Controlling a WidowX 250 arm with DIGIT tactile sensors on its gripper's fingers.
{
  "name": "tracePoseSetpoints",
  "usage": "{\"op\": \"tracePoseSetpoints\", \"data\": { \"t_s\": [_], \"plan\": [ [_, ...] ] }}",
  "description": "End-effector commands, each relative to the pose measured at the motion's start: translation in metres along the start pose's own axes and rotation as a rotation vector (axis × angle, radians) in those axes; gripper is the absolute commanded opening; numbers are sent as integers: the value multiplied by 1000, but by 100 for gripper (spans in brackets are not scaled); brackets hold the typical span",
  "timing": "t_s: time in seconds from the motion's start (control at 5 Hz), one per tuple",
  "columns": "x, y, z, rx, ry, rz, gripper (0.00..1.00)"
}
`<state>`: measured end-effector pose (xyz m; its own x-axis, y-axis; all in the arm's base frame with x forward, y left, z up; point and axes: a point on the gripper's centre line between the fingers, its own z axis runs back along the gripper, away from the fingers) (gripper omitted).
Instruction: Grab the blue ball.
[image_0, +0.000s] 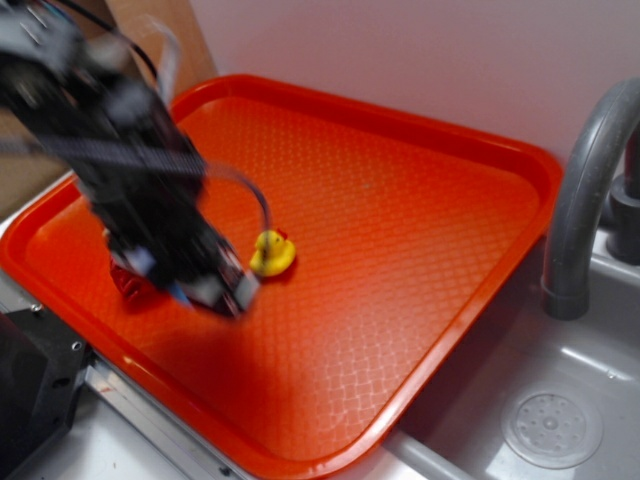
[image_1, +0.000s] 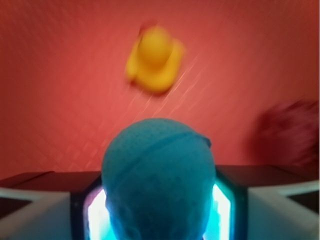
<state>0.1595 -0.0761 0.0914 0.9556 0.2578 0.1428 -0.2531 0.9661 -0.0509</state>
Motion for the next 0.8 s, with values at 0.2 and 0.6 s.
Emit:
{"op": "tracePoseSetpoints", "data": {
  "t_s": [0.2, 0.6],
  "plan": [
    [83, 53, 107, -105, 64, 85, 0],
    [99, 26, 82, -84, -26, 56, 0]
  ]
}}
